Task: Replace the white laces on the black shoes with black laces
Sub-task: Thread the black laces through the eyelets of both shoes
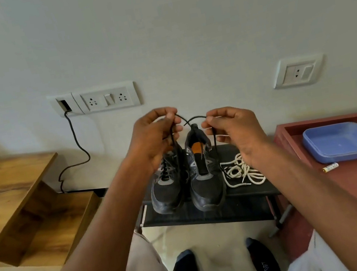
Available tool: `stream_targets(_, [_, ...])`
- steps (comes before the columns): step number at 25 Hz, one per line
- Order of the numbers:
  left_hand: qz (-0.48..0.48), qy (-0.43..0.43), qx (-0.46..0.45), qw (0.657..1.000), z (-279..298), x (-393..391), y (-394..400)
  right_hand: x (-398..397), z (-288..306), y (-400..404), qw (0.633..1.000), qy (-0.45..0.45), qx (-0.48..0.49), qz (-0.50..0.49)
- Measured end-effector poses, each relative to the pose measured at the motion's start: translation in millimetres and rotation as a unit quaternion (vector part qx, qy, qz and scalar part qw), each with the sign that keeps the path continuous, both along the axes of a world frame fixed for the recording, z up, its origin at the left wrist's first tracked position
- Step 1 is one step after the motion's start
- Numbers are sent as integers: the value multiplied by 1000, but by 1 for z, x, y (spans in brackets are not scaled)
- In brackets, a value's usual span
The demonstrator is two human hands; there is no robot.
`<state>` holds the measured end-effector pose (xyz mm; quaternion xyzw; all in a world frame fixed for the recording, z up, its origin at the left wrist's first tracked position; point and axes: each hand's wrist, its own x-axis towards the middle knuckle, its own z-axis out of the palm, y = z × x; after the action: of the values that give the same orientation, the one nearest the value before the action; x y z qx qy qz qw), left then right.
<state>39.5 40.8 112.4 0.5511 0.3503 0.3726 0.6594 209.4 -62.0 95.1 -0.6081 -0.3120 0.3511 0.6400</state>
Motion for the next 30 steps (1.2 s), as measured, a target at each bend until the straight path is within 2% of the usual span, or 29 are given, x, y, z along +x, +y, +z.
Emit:
stream_targets(4, [5, 10, 112, 994, 91, 5, -7, 1, 78, -5, 996, 54, 66, 7])
stream_targets(8, [-6, -30, 190, 981, 173, 8, -18, 2, 150, -7, 992, 42, 115, 12])
stream_targets(11, [4, -33, 226, 973, 213, 16, -27, -2, 192, -4, 990, 31, 140, -3])
stream_targets(17, [36, -36, 214, 975, 250, 25, -38, -10, 246, -8, 983, 41, 174, -37])
stream_targets(21, [52, -10, 242, 969, 261, 27, -42, -15, 267, -12, 982, -7, 181, -46])
stream_targets(25, [68, -27, 258, 963, 270, 28, -41, -19, 284, -11, 983, -48, 167, -52])
stream_targets(30, [89, -31, 267, 959, 280, 32, -41, -28, 293, -8, 988, -2, 153, -36])
